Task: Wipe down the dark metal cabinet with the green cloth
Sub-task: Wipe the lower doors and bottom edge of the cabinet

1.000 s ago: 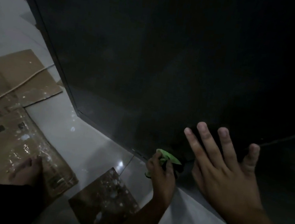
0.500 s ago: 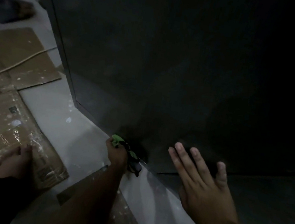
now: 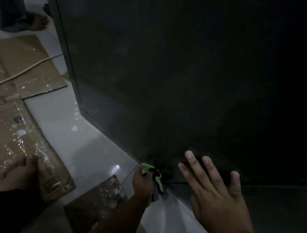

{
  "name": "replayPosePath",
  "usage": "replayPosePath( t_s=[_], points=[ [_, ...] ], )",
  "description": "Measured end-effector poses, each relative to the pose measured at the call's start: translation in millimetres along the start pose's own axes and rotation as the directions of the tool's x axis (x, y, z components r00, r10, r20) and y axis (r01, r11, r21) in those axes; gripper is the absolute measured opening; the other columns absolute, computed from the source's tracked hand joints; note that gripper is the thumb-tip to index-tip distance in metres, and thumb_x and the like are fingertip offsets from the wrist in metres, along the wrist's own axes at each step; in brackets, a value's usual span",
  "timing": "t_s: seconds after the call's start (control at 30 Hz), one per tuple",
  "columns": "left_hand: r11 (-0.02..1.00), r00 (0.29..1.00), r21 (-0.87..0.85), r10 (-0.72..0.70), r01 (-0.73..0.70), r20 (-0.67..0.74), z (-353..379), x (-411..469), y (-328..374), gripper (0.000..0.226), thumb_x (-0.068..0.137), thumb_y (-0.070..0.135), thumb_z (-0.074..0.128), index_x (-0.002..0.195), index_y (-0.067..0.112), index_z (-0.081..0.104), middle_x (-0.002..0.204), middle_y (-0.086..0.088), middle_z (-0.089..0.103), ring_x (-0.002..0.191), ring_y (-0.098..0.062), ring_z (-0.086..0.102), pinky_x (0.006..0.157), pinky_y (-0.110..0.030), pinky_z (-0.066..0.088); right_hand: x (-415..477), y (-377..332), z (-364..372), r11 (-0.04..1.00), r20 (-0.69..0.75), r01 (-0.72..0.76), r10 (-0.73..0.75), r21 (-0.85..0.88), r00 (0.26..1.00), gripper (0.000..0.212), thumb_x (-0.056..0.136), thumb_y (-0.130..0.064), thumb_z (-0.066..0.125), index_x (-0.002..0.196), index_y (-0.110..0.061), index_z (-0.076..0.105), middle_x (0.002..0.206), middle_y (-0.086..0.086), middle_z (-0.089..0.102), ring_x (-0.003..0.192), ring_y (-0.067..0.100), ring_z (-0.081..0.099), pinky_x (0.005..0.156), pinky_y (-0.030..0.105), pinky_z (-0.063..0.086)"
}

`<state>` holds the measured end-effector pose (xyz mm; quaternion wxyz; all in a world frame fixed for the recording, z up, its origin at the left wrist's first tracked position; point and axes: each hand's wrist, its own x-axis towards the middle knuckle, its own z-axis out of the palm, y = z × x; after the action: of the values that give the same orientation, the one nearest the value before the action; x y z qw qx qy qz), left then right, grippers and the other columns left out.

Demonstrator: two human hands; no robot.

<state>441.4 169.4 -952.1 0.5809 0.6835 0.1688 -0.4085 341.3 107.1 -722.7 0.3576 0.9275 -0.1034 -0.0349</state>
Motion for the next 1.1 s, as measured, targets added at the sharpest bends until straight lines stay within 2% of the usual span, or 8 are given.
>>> replayPosePath(
  t_s=[0.13, 0.23, 0.4, 0.5, 0.67, 0.87, 0.97, 1.1],
  points=[
    [0.991, 0.985, -0.126, 0.014, -0.036, -0.173, -6, 17, 20, 0.018, 0.096, 0.014, 0.049, 0.106, 0.025, 0.059, 0.104, -0.001, 0.064, 0.099, -0.025, 0.060, 0.095, -0.044, 0.052, 0, 0, 0, 1.000, -0.014, -0.007, 0.008, 0.009, 1.000, 0.062, 0.090, -0.030, 0.034, 0.150, -0.022, 0.043, 0.168, 0.002, 0.005, 0.155, 0.021, 0.000, 0.119, 0.054, -0.017],
    [0.995, 0.999, -0.098, 0.008, -0.012, -0.038, -3, 2, 15, 0.032, 0.101, 0.016, 0.042, 0.132, 0.023, 0.043, 0.119, -0.001, 0.057, 0.104, -0.022, 0.055, 0.096, -0.041, 0.049, -1, 1, 1, 1.000, -0.015, 0.002, -0.002, 0.008, 1.000, 0.061, 0.089, -0.029, 0.035, 0.149, -0.022, 0.045, 0.168, 0.002, 0.007, 0.155, 0.021, 0.001, 0.119, 0.053, -0.018],
    [0.995, 0.963, -0.035, -0.086, 0.098, 0.254, 16, -31, -9, 0.025, 0.103, 0.017, 0.038, 0.124, 0.026, 0.031, 0.113, 0.002, 0.056, 0.100, -0.016, 0.059, 0.091, -0.044, 0.054, 0, 0, 1, 1.000, -0.002, -0.001, 0.001, 0.008, 1.000, 0.061, 0.090, -0.030, 0.032, 0.148, -0.021, 0.047, 0.168, 0.003, 0.005, 0.155, 0.021, 0.001, 0.119, 0.053, -0.018],
    [0.997, 0.959, -0.001, -0.073, 0.076, 0.273, 20, -34, -15, 0.024, 0.101, 0.018, 0.040, 0.123, 0.025, 0.040, 0.116, 0.001, 0.060, 0.102, -0.015, 0.061, 0.091, -0.043, 0.055, -1, 2, -1, 1.000, 0.022, 0.016, -0.016, 0.008, 1.000, 0.061, 0.089, -0.031, 0.033, 0.147, -0.021, 0.049, 0.168, 0.003, 0.006, 0.155, 0.021, 0.001, 0.119, 0.053, -0.018],
    [0.989, 0.991, -0.066, -0.131, 0.132, 0.015, 9, -8, 0, 0.020, 0.097, 0.010, 0.046, 0.107, 0.018, 0.062, 0.104, -0.005, 0.067, 0.097, -0.024, 0.064, 0.088, -0.044, 0.056, -2, 3, -5, 1.000, 0.038, 0.005, -0.006, 0.023, 0.999, 0.060, 0.090, -0.031, 0.032, 0.147, -0.021, 0.049, 0.168, 0.001, 0.009, 0.155, 0.019, 0.003, 0.120, 0.052, -0.017],
    [0.987, 0.941, 0.129, -0.133, 0.097, 0.310, 9, -34, -24, 0.019, 0.101, 0.020, 0.044, 0.102, 0.026, 0.062, 0.099, -0.008, 0.071, 0.086, -0.022, 0.068, 0.080, -0.045, 0.059, -3, 2, -3, 1.000, 0.015, -0.004, 0.004, 0.012, 1.000, 0.058, 0.091, -0.029, 0.032, 0.145, -0.022, 0.051, 0.168, -0.001, 0.009, 0.155, 0.018, 0.003, 0.120, 0.050, -0.017],
    [0.991, 0.941, 0.029, -0.130, 0.127, 0.313, 15, -46, -16, 0.023, 0.102, 0.016, 0.043, 0.104, 0.021, 0.066, 0.101, -0.002, 0.072, 0.092, -0.018, 0.069, 0.083, -0.039, 0.058, -1, 4, -3, 1.000, 0.005, 0.000, 0.000, -0.014, 1.000, 0.057, 0.092, -0.029, 0.030, 0.145, -0.022, 0.051, 0.168, 0.000, 0.007, 0.155, 0.018, 0.002, 0.120, 0.049, -0.017],
    [0.983, 0.969, -0.118, -0.115, 0.143, 0.221, 1, -42, 1, 0.022, 0.101, 0.020, 0.045, 0.107, 0.019, 0.067, 0.105, -0.004, 0.072, 0.097, -0.022, 0.068, 0.089, -0.047, 0.056, -3, 5, -2, 1.000, 0.021, 0.015, -0.015, -0.021, 1.000, 0.059, 0.091, -0.029, 0.030, 0.147, -0.022, 0.048, 0.168, 0.000, 0.007, 0.155, 0.018, 0.002, 0.120, 0.049, -0.016]
  ],
)
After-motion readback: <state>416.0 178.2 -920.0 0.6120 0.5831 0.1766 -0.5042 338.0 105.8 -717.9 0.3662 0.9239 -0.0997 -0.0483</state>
